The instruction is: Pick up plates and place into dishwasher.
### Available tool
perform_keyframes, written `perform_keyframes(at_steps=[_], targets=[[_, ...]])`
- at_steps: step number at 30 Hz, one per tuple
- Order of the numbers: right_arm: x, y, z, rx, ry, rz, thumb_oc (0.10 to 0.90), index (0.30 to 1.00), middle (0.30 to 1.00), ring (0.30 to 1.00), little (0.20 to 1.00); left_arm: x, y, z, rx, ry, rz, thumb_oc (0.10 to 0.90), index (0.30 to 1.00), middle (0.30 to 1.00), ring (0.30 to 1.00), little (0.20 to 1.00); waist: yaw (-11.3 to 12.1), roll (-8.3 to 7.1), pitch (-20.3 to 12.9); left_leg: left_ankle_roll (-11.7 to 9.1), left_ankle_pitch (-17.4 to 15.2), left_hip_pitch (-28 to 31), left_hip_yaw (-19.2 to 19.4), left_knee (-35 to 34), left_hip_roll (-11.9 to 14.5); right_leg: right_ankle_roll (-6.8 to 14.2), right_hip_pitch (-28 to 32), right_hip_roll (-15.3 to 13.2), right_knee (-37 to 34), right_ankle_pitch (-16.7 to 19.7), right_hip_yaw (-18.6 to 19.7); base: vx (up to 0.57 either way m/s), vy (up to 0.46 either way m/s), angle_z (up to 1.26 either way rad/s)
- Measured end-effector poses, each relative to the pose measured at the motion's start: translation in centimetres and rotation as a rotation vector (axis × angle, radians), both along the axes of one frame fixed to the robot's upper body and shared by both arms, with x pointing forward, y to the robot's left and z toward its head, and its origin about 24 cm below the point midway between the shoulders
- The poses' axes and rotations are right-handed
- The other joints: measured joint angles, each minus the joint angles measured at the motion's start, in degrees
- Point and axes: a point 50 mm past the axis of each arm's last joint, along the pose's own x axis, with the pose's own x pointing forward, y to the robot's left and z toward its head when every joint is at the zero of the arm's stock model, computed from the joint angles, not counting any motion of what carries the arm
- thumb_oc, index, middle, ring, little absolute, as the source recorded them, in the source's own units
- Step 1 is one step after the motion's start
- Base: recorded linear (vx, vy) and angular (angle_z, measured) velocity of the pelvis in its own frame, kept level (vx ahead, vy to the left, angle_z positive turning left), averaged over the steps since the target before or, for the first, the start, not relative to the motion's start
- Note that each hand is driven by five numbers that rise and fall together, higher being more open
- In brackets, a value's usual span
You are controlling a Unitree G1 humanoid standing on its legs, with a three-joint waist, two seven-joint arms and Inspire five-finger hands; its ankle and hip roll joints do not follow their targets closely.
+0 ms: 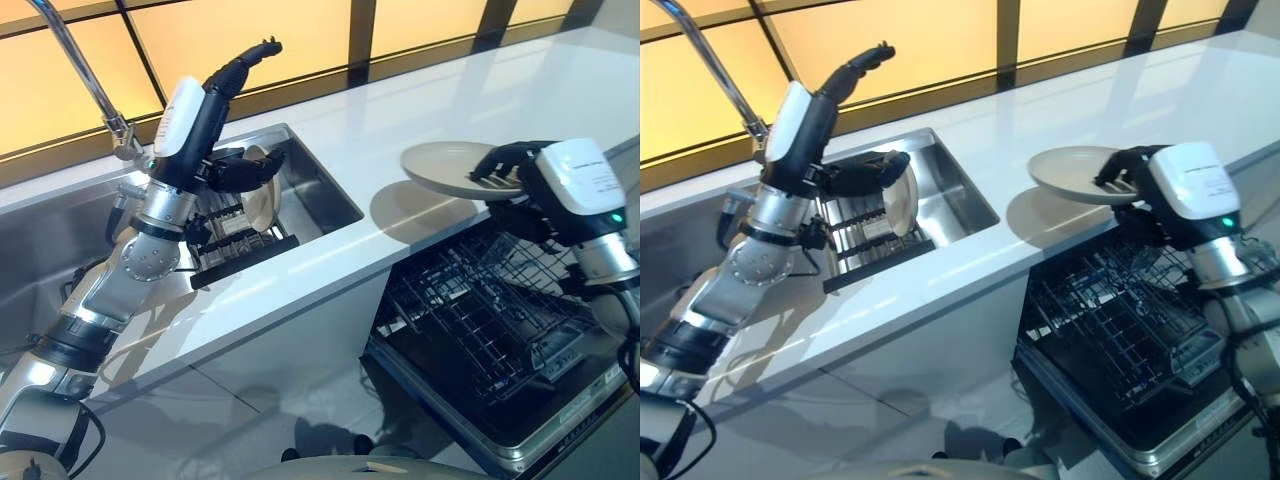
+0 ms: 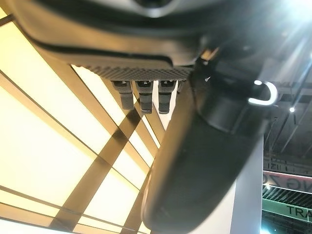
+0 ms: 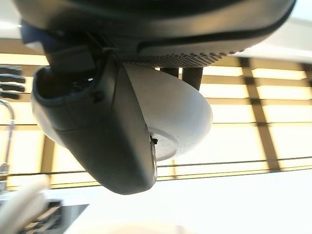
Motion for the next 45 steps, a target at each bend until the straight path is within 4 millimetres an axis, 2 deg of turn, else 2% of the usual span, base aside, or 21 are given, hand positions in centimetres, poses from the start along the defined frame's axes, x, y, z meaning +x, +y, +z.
perform_keyframes(at_steps=[2, 5, 11, 19, 25, 30, 34, 38, 42, 45], targets=[[-1.2, -1.4, -0.8, 0.024, 0.010, -0.072, 0.100, 0.300, 0.300, 0.300, 0.200, -0.2, 0.8, -0.1, -0.015, -0.003, 0.031, 0.800, 0.900, 0.900, 0.900, 0.900, -1.6, 0.01, 0.0, 0.0, -0.2, 0.1, 0.4, 0.0, 0.0, 0.0, -0.1, 0.0, 0.0, 0.0, 0.4, 0.01, 0.002, -0.08], [-1.9, -1.9, -1.7, 0.046, 0.027, -0.106, 0.100, 0.300, 0.300, 0.300, 0.200, -0.4, 1.4, -0.3, -0.026, -0.002, 0.059, 0.800, 0.900, 0.900, 0.900, 0.900, -3.0, 0.03, 0.0, 0.0, -0.3, 0.2, 1.0, 0.0, 0.1, 0.0, -0.2, 0.1, 0.0, 0.0, 0.9, 0.00, -0.003, -0.09], [-3.2, -2.5, -3.1, 0.115, 0.065, -0.143, 0.100, 0.300, 0.300, 0.300, 0.200, -0.4, 1.5, -0.3, -0.009, -0.010, 0.071, 0.800, 0.900, 0.900, 0.900, 0.900, -4.5, 0.28, -0.2, -0.1, -0.7, 0.5, 2.1, 0.0, 0.1, 0.1, -0.4, 0.2, 0.0, 0.0, 2.1, -0.01, -0.001, -0.11], [-3.6, -2.7, -4.1, 0.238, 0.080, -0.153, 0.100, 0.300, 0.300, 0.300, 0.200, -0.4, 1.5, -0.4, 0.003, -0.009, 0.080, 0.800, 0.900, 0.900, 0.900, 0.900, -5.6, 0.29, -0.2, -0.1, -1.0, 0.4, 3.2, 0.0, 0.1, 0.2, -0.8, 0.3, 0.0, 0.2, 3.1, 0.00, 0.001, -0.06], [-3.5, -3.1, -5.2, 0.355, 0.185, -0.169, 0.100, 0.300, 0.300, 0.300, 0.200, -0.3, 1.7, -0.5, 0.002, 0.000, 0.094, 0.800, 0.900, 0.900, 0.900, 0.900, -5.5, 0.30, -0.2, -0.1, -1.0, 0.5, 3.2, 0.0, 0.1, 0.2, -0.8, 0.3, 0.0, 0.2, 3.0, 0.00, 0.000, 0.00], [-3.1, -2.9, -8.7, 0.591, 0.414, -0.189, 0.100, 0.300, 0.300, 0.300, 0.200, -0.3, 1.7, -0.5, 0.002, 0.000, 0.093, 0.800, 0.900, 0.900, 0.900, 0.900, -5.1, 0.21, -0.4, -0.1, -1.0, 0.5, 3.1, 0.0, 0.2, 0.2, -0.7, 0.3, 0.0, 0.2, 2.9, 0.00, 0.000, 0.00], [-3.3, -1.8, -13.4, 0.714, 0.673, -0.221, 0.100, 0.300, 0.300, 0.300, 0.200, -0.3, 1.6, -0.5, 0.004, 0.001, 0.093, 0.800, 0.900, 0.900, 0.900, 0.900, -4.3, 0.23, -0.4, -0.1, -1.0, 0.5, 2.9, 0.0, 0.2, 0.2, -0.6, 0.2, 0.0, 0.2, 2.6, 0.00, -0.004, 0.02], [-4.0, -0.8, -16.9, 0.811, 0.805, -0.274, 0.100, 0.300, 0.300, 0.300, 0.200, -0.3, 1.5, -0.7, 0.007, 0.008, 0.087, 0.800, 0.900, 0.900, 0.900, 0.900, -3.2, 0.19, -0.4, 0.0, -0.9, 0.5, 2.1, 0.0, 0.1, 0.2, -0.2, 0.1, 0.0, 0.2, 1.7, -0.01, -0.018, 0.09], [-3.9, 0.0, -18.4, 0.874, 0.845, -0.291, 0.100, 0.300, 0.300, 0.300, 0.200, -0.2, 1.5, -0.8, 0.007, 0.011, 0.088, 0.800, 0.900, 0.900, 0.900, 0.900, -2.3, 0.12, -0.4, 0.1, -0.7, 0.5, 1.7, 0.0, 0.0, 0.2, -0.1, 0.0, 0.0, 0.2, 1.3, -0.01, -0.004, 0.06], [-3.1, 0.1, -18.6, 0.900, 0.843, -0.292, 0.100, 0.300, 0.300, 0.300, 0.200, -0.2, 1.4, -1.0, 0.011, 0.020, 0.084, 0.800, 0.900, 0.900, 0.900, 0.900, -2.2, 0.09, -0.4, 0.2, -0.5, 0.5, 1.3, 0.0, 0.0, 0.2, 0.0, -0.1, 0.0, 0.2, 1.1, 0.00, 0.000, 0.06]])
